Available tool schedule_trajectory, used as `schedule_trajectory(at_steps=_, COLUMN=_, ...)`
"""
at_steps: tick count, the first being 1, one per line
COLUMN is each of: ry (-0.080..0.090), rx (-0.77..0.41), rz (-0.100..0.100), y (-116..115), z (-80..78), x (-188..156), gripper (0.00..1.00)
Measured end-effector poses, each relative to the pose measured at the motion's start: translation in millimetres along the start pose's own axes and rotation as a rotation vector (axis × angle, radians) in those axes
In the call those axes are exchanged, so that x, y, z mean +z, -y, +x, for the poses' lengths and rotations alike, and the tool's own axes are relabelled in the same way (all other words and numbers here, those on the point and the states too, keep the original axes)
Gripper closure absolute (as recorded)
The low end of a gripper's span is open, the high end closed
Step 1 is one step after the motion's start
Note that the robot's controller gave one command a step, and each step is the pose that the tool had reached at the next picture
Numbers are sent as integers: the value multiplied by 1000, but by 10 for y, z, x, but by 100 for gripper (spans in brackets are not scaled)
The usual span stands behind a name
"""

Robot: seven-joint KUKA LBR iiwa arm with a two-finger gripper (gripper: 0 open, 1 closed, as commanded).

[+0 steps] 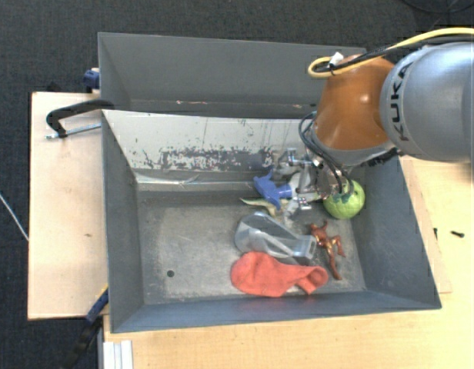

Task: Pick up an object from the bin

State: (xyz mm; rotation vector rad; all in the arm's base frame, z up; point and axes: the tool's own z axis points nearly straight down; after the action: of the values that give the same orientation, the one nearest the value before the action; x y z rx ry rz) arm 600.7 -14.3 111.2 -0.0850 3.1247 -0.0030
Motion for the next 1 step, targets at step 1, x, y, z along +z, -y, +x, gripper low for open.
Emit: schedule_trajectory(at_steps=1, ry=6, rx=-6, rz=-3, y=-16, z=-25, x=-27, gripper=0)
